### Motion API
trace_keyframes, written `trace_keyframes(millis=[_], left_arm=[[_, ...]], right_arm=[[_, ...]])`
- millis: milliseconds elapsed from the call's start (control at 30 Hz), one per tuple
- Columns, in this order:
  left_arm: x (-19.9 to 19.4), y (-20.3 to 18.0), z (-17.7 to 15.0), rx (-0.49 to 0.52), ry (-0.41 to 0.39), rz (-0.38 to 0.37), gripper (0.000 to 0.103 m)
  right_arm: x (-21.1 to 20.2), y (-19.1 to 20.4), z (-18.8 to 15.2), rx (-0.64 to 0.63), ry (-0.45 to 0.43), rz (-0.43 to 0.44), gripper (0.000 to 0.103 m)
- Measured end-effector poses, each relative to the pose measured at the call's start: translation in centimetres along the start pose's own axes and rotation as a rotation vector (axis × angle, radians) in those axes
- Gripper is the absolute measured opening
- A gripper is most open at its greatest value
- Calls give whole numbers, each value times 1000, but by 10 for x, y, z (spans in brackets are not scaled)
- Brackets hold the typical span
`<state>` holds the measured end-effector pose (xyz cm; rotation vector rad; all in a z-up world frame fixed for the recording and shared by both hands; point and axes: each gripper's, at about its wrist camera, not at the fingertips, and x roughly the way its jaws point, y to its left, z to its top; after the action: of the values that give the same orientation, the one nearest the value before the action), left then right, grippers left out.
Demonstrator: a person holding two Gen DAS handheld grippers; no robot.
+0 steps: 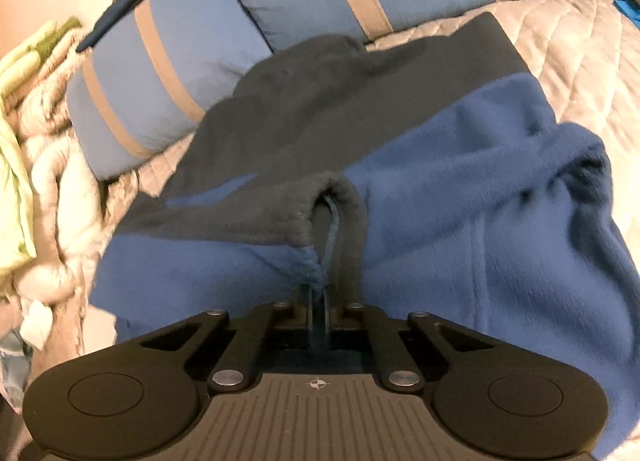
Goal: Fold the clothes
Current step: 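Grasp the navy cuff on the jacket with the right gripper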
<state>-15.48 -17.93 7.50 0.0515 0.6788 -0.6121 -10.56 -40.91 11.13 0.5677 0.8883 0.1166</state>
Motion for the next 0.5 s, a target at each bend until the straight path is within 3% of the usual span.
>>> trace_keyframes(millis=[133, 233, 300, 367, 433, 500], left_arm=[[0, -1, 0, -1, -1, 0, 76], [0, -2, -1, 1, -1, 4, 76], [0, -3, -2, 3, -1, 7, 76], [0, -3, -1, 5, 0, 8, 76], [0, -3, -2, 3, -2, 7, 76], [-1, -2, -3, -2, -4, 5, 76]], right_arm=[[0, 2, -7, -2, 16, -16, 8], [-2, 0, -7, 22, 12, -17, 14], [-5, -2, -6, 37, 0, -15, 28], [-8, -4, -5, 58, -10, -9, 59], [-6, -12, -5, 111, 5, 16, 66], [1, -20, -4, 176, 39, 59, 66]])
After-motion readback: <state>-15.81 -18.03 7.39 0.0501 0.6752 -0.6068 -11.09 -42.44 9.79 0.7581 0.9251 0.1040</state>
